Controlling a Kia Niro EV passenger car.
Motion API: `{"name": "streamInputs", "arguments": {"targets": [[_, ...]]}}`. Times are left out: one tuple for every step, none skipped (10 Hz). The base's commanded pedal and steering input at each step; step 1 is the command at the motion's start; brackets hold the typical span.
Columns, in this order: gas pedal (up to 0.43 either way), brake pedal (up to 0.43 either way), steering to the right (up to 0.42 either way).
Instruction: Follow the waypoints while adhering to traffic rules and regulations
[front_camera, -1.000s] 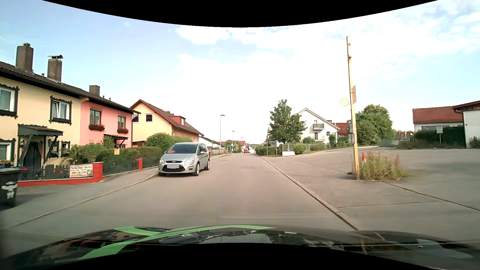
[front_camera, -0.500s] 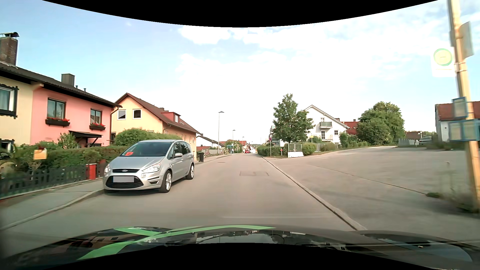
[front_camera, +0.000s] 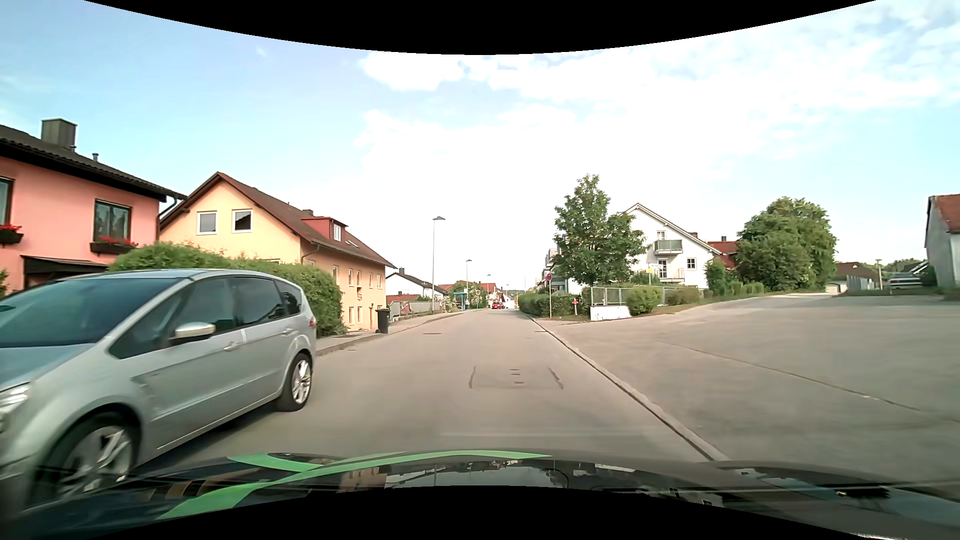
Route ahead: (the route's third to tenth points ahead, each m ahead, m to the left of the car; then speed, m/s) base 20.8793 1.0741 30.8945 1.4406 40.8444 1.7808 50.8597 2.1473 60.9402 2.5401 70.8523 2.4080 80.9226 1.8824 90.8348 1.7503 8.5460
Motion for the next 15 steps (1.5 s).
{"name": "streamInputs", "arguments": {"targets": [[0.157, 0.0, -0.01], [0.157, 0.0, -0.009], [0.157, 0.0, -0.008], [0.157, 0.0, -0.007], [0.157, 0.0, -0.007], [0.157, 0.0, -0.008], [0.15, 0.0, -0.008], [0.118, 0.0, -0.008], [0.11, 0.0, -0.008], [0.11, 0.0, -0.007], [0.098, 0.0, -0.007], [0.098, 0.0, -0.006], [0.098, 0.0, -0.006], [0.098, 0.0, -0.005], [0.11, 0.0, -0.004]]}}
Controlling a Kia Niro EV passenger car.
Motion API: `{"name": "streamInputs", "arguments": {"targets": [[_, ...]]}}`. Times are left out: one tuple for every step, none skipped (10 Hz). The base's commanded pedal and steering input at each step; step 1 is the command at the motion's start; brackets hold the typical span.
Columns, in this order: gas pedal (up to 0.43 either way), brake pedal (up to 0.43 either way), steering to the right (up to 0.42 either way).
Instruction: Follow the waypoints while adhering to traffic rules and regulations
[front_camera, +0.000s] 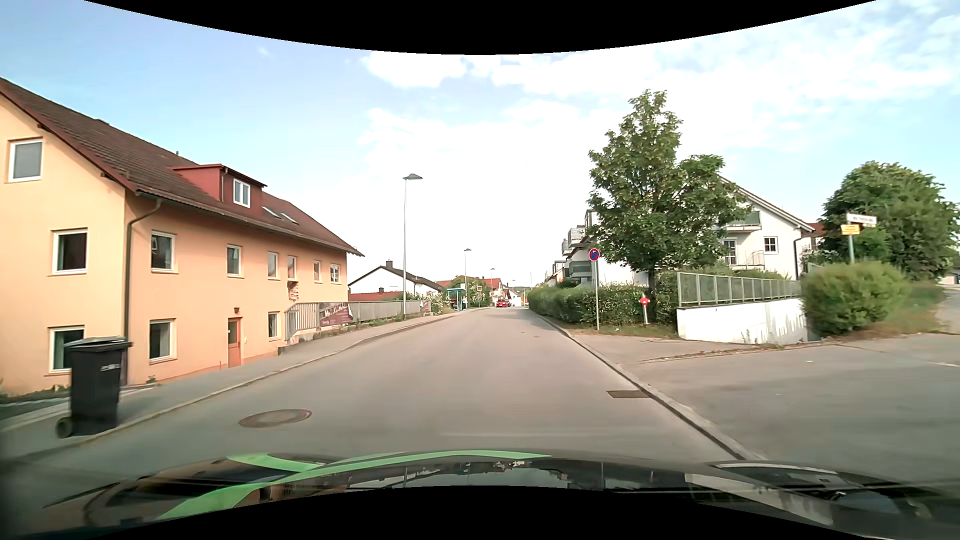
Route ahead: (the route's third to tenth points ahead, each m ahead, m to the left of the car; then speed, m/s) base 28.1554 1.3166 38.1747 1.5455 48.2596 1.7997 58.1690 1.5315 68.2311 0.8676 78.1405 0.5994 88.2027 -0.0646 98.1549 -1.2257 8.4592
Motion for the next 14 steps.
{"name": "streamInputs", "arguments": {"targets": [[0.11, 0.0, -0.003], [0.118, 0.0, -0.001], [0.118, 0.0, 0.001], [0.118, 0.0, 0.001], [0.118, 0.0, 0.001], [0.138, 0.0, 0.001], [0.169, 0.0, 0.001], [0.177, 0.0, 0.001], [0.177, 0.0, 0.001], [0.177, 0.0, 0.001], [0.177, 0.0, 0.001], [0.177, 0.0, 0.0], [0.177, 0.0, 0.0], [0.177, 0.0, 0.0]]}}
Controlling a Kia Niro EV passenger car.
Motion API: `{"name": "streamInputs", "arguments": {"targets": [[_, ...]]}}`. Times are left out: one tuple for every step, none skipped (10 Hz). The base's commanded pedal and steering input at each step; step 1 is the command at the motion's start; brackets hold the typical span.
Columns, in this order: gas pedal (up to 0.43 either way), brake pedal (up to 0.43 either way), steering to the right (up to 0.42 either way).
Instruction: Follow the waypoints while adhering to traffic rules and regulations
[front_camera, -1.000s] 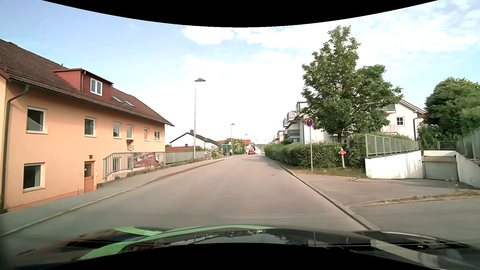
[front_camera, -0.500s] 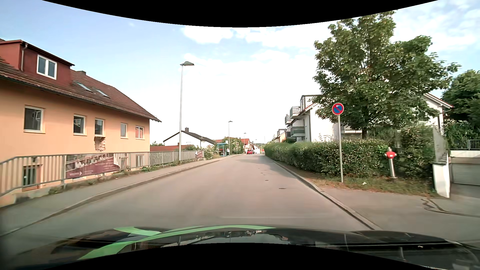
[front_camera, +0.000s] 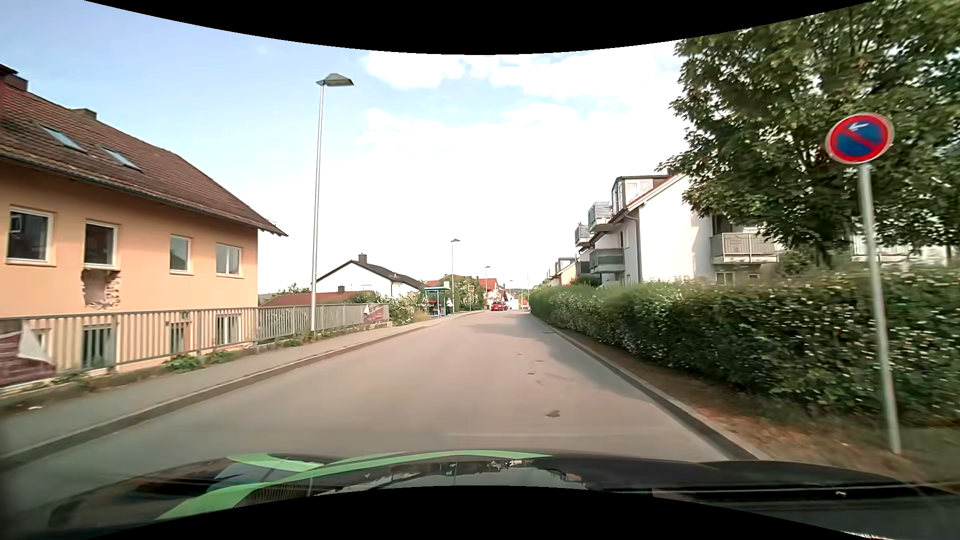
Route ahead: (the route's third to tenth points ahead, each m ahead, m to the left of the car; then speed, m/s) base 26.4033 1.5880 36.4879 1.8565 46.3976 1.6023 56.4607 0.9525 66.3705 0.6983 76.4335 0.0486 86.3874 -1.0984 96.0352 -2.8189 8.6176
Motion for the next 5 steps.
{"name": "streamInputs", "arguments": {"targets": [[0.169, 0.0, 0.0], [0.138, 0.0, 0.0], [0.13, 0.0, 0.0], [0.13, 0.0, 0.0], [0.13, 0.0, 0.0]]}}
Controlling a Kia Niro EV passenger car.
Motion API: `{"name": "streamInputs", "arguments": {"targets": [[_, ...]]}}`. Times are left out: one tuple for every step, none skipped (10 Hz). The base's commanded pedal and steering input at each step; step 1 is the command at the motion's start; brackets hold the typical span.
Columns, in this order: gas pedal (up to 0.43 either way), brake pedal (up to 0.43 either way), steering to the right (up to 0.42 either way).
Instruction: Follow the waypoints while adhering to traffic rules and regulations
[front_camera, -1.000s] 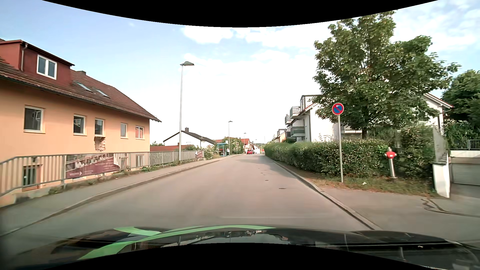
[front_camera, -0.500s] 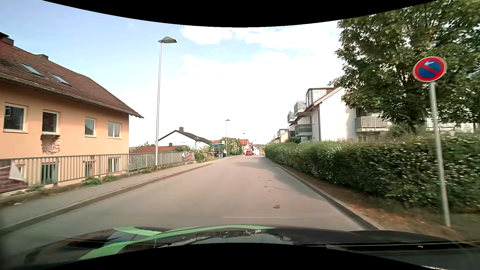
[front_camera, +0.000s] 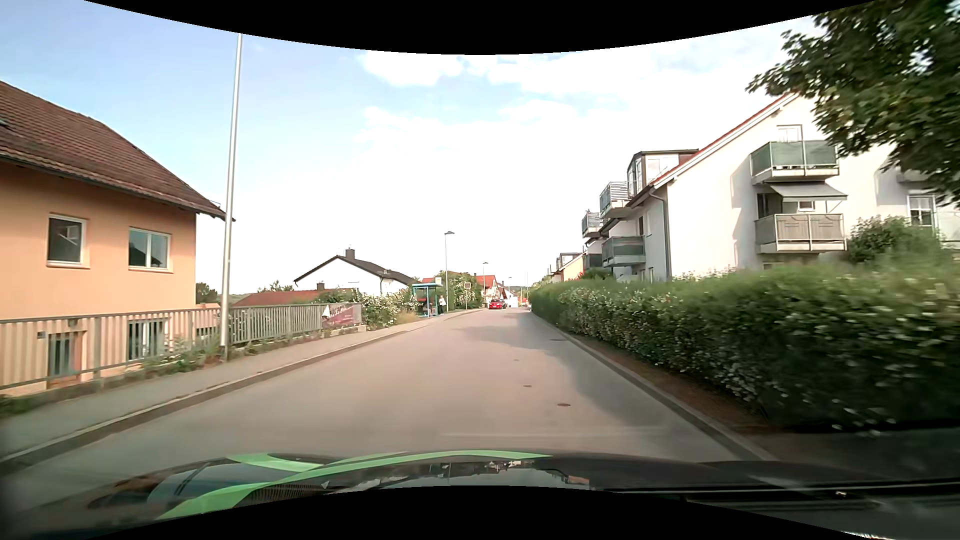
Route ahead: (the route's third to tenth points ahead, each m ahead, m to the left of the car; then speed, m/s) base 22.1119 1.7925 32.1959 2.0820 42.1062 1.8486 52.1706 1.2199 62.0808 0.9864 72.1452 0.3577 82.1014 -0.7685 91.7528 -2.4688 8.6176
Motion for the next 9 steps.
{"name": "streamInputs", "arguments": {"targets": [[0.13, 0.0, 0.0], [0.138, 0.0, 0.002], [0.138, 0.0, 0.003], [0.15, 0.0, 0.003], [0.15, 0.0, 0.004], [0.15, 0.0, 0.004], [0.15, 0.0, 0.005], [0.15, 0.0, 0.005], [0.15, 0.0, 0.005]]}}
